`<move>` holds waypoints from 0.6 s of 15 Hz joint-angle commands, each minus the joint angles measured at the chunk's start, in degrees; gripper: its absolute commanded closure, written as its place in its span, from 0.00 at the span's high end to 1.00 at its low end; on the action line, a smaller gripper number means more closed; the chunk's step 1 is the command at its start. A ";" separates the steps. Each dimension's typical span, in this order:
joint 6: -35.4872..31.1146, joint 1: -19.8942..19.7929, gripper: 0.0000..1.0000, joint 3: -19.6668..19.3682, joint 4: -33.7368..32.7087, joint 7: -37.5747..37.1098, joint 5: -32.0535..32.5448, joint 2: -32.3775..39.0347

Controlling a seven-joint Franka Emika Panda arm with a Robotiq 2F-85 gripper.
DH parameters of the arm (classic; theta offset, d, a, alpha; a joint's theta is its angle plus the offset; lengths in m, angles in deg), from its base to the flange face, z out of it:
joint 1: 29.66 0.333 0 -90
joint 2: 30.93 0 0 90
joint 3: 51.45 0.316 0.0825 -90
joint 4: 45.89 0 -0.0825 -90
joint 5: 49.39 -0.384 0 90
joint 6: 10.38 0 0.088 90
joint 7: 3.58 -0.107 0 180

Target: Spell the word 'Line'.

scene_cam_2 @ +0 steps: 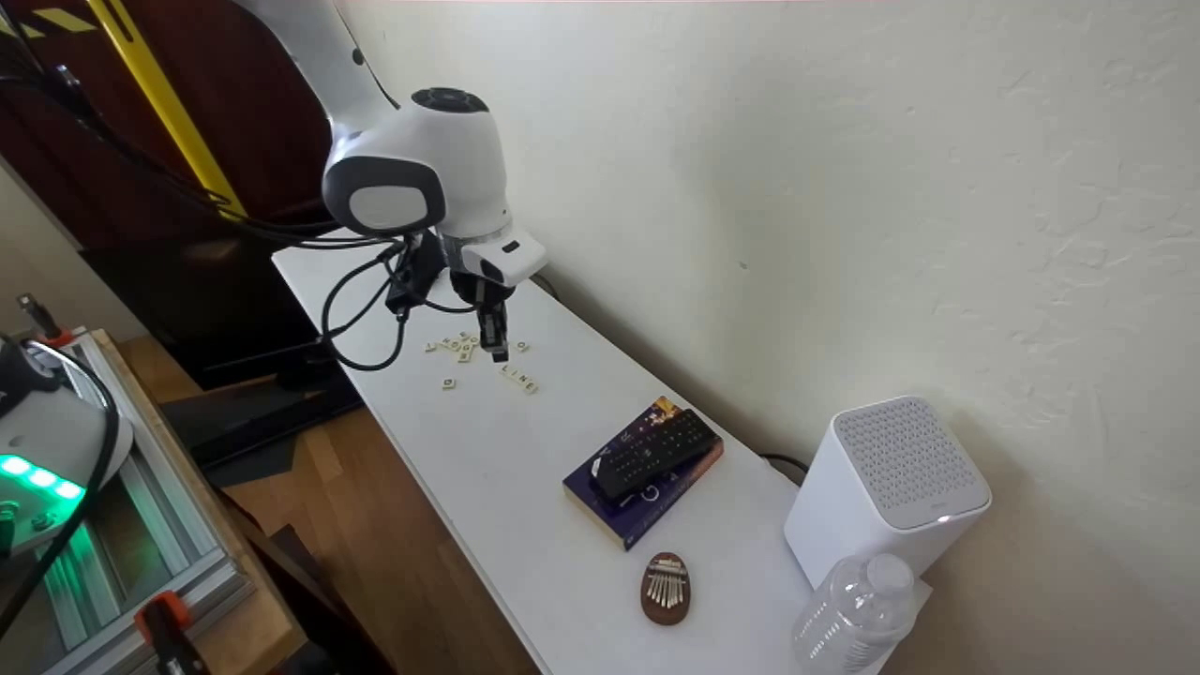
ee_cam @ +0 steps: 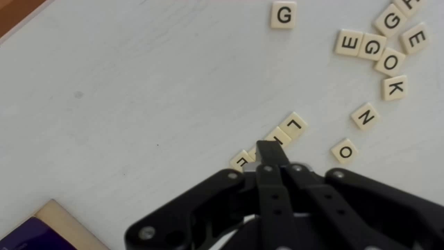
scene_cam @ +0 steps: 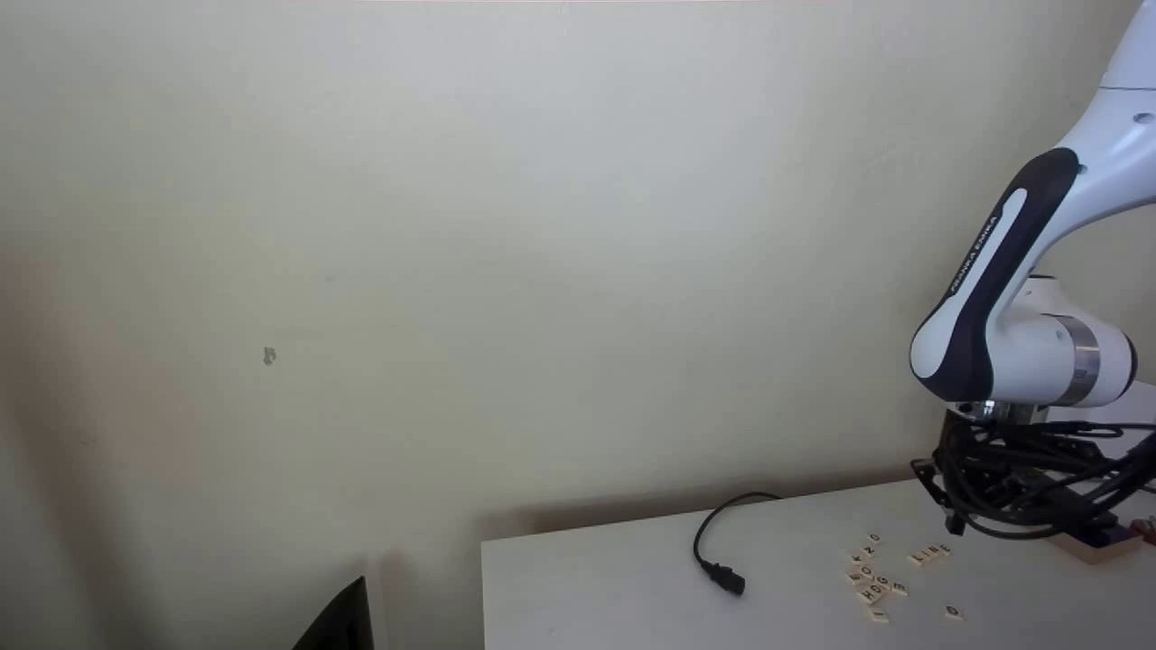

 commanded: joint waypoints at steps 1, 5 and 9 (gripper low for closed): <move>0.06 -3.03 0.21 1.53 3.93 5.13 2.44 -4.64; -0.01 -4.75 0.47 2.08 6.19 9.51 3.33 -7.42; 0.34 -5.47 0.76 1.78 8.17 12.29 4.64 -9.96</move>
